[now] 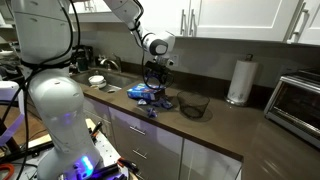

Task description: Put the box upright

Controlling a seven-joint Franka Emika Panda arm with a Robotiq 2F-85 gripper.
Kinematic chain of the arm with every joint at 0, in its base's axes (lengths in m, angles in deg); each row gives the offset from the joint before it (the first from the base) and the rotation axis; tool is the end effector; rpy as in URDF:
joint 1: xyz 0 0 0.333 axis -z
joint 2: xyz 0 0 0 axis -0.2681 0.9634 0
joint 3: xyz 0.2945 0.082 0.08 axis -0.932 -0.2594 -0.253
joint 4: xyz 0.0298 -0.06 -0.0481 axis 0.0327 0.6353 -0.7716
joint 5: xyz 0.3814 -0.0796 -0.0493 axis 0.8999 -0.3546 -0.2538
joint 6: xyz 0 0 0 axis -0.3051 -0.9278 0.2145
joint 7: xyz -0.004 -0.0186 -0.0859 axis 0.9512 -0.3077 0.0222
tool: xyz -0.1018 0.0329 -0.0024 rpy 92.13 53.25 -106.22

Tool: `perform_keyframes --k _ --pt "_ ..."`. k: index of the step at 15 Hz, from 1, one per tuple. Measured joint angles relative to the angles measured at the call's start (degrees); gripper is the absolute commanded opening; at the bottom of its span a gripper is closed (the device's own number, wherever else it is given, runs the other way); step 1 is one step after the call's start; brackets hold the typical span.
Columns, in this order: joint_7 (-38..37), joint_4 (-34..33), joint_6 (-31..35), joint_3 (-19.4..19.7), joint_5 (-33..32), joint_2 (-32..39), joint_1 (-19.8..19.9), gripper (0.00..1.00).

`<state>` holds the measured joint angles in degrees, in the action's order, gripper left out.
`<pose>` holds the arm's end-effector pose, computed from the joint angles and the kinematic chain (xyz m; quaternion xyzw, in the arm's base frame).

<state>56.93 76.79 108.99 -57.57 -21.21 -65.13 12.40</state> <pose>0.5366 0.0852 0.3052 -0.9584 -0.2411 0.0440 0.1464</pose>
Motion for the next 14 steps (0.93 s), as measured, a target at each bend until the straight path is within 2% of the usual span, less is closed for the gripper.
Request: perform_keyframes --k 8,12,13,14 --pt "0.66 -0.03 1.18 -0.07 0.22 2.76 0.87 1.0" --pt "3.2 -0.46 1.97 -0.81 2.36 4.74 1.77 0.98" --pt "4.35 -0.67 1.97 -1.15 3.48 5.18 2.16 0.74" --pt "5.54 -0.88 1.97 -1.47 4.56 5.56 2.54 0.73"
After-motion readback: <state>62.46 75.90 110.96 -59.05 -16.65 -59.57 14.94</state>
